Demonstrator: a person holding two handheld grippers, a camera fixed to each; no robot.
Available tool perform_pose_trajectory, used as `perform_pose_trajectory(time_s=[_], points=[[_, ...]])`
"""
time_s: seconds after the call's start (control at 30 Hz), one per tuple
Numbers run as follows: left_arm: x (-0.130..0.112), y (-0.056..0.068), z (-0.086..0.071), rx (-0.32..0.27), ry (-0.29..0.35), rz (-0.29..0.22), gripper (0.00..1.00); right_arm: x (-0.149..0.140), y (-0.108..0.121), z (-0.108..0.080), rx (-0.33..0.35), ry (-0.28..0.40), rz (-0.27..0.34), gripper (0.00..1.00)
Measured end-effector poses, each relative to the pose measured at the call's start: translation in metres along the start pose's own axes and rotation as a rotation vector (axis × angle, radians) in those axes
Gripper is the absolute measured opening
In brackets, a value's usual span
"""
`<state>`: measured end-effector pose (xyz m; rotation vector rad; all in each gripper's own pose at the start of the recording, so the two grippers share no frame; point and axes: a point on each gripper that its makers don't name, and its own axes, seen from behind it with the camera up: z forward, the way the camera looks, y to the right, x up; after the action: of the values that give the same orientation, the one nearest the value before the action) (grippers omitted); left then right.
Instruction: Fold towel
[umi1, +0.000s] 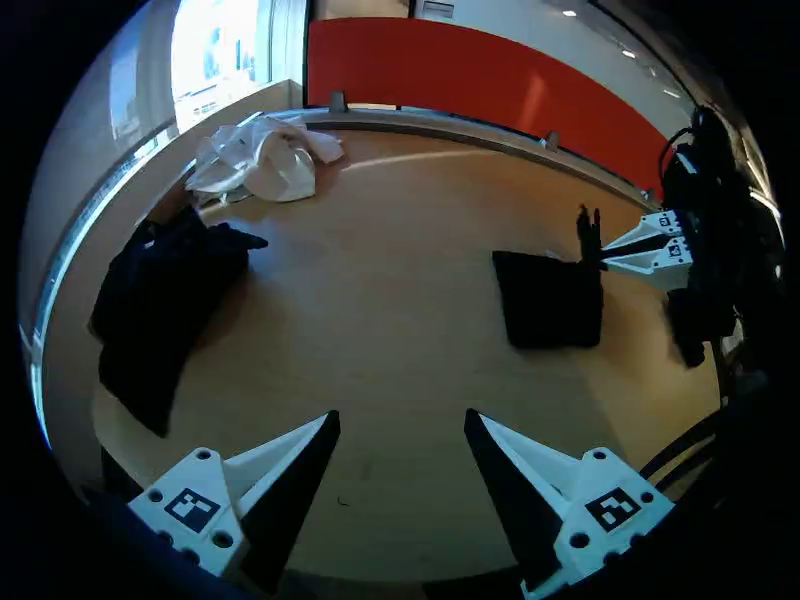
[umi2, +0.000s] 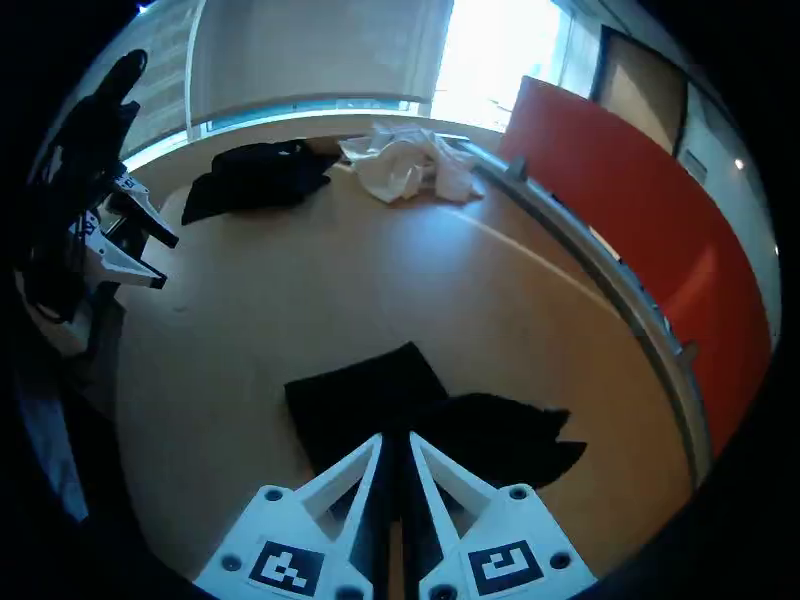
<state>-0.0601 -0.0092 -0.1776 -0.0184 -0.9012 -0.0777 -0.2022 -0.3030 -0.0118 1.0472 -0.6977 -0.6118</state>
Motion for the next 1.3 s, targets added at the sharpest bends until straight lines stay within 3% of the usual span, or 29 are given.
perform_pose_trajectory(time_s=[0.2,0.4,0.57,0.67,0.8,0.9,1.3], points=[[-0.007,-0.016,-0.01,0.031,0.01,-0.035,0.92,0.005,-0.032,0.048,0.086,-0.025,0.024,0.03],[-0.01,-0.022,-0.013,0.035,0.016,-0.062,0.92,-0.007,-0.048,0.069,0.125,-0.072,0.039,0.03],[-0.009,-0.024,-0.014,0.034,0.019,-0.057,0.92,-0.009,-0.051,0.071,0.131,-0.085,0.045,0.06],[-0.009,-0.024,-0.014,0.033,0.019,-0.052,0.92,-0.009,-0.049,0.07,0.126,-0.086,0.053,0.12],[-0.008,-0.026,-0.014,0.033,0.02,-0.053,0.92,-0.009,-0.045,0.068,0.107,-0.082,0.066,0.46],[-0.008,-0.027,-0.013,0.032,0.019,-0.053,0.92,-0.011,-0.043,0.064,0.098,-0.078,0.07,0.59],[-0.007,-0.023,-0.01,0.026,0.019,-0.042,0.92,-0.04,-0.034,0.041,0.051,-0.094,0.119,0.6]])
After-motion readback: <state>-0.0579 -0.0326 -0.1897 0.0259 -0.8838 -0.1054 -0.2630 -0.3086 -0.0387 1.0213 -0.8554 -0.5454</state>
